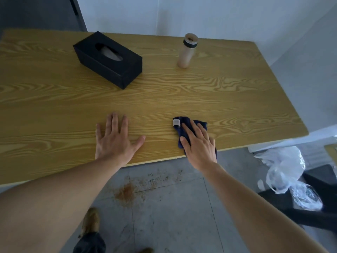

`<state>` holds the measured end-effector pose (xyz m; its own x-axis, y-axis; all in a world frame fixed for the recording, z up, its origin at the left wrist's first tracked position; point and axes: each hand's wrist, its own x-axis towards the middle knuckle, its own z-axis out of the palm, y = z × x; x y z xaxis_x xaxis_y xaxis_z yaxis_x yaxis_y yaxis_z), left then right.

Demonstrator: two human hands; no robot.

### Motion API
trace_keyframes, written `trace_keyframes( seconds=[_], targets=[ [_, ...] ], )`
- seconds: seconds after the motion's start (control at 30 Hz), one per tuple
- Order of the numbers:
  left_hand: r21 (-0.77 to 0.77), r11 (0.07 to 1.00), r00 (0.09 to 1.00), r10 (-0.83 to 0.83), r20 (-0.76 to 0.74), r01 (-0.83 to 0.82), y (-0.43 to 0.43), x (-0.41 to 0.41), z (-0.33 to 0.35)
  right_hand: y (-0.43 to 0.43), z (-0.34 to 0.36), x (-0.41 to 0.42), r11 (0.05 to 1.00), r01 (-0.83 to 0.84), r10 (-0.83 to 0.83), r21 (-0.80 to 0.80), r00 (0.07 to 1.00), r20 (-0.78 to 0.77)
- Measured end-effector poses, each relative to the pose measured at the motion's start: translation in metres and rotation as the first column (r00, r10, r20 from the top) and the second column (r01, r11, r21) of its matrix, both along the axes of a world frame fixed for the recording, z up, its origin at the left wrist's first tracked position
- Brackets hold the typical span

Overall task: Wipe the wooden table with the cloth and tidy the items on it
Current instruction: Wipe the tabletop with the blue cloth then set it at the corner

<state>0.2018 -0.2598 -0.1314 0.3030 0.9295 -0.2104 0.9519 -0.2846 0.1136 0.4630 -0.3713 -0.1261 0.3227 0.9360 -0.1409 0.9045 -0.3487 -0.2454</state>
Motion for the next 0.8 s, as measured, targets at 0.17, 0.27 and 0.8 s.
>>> trace_keyframes(
  seconds=[0.17,0.27,0.8],
  targets=[
    [-0.028,0.999,0.998,-0.018,0.058,0.019,0.000,-0.006,0.003,-0.041,0.001,-0.021,0.999,0.027,-0.024,0.036,0.996,-0.088],
    [-0.067,0.998,0.971,0.020,0.237,-0.005,-0.010,-0.016,0.013,-0.060,0.011,-0.032,1.000,0.011,-0.008,0.019,0.994,-0.107],
    [-0.857,0.349,-0.128,0.937,0.324,0.378,-0.143,-0.024,0.184,-0.087,0.162,-0.161,0.952,-0.281,0.286,0.125,0.958,-0.023]
  ],
)
